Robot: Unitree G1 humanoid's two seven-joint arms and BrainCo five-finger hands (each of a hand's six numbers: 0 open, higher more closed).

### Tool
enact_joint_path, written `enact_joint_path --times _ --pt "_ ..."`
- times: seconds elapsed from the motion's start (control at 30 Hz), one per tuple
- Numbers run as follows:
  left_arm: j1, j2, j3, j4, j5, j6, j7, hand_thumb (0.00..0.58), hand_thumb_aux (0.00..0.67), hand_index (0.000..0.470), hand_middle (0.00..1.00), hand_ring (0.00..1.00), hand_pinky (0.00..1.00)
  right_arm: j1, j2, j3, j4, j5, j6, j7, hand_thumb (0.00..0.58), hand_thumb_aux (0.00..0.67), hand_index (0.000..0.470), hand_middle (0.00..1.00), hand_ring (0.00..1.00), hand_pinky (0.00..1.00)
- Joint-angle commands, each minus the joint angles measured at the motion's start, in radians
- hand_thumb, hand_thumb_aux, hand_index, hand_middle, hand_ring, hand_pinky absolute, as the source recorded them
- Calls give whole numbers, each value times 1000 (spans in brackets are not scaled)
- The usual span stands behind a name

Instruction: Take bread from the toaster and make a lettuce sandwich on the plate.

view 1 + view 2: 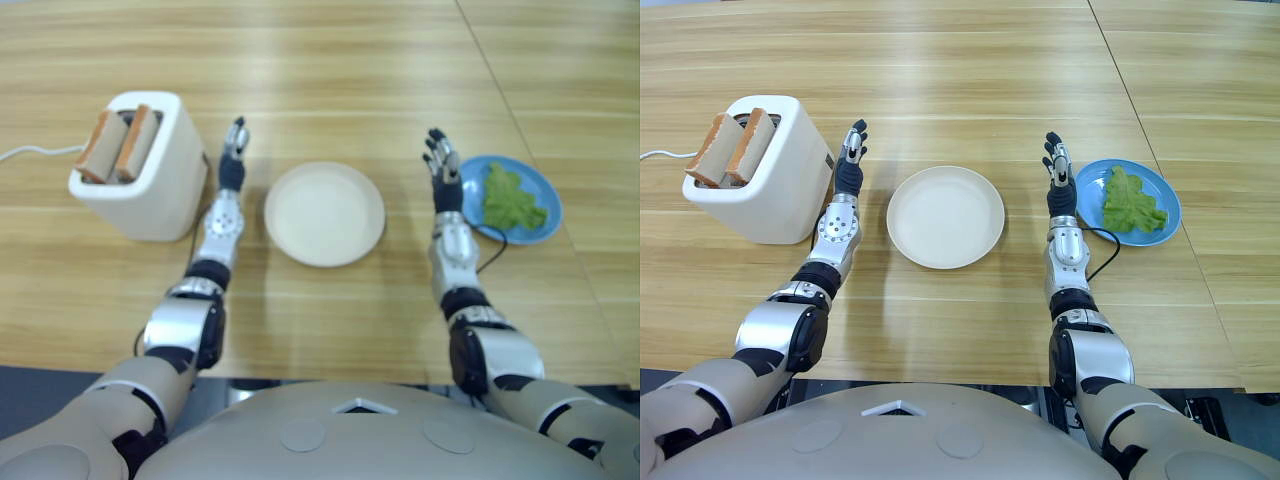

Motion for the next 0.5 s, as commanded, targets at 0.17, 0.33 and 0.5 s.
enact_joint_path --times 0.17,0.33,0.5 --pt "9 6 1 -3 2 7 6 0 0 0 0 0 0 14 1 11 4 -15 21 -6 0 0 0 0 0 0" --pt "7 6 -1 -1 4 9 7 0 0 0 0 0 0 14 1 13 4 -18 23 -6 0 0 0 0 0 0" --pt "42 2 -20 -131 3 -8 -34 0 0 0 0 0 0 10 3 17 10 -22 25 -6 0 0 0 0 0 0"
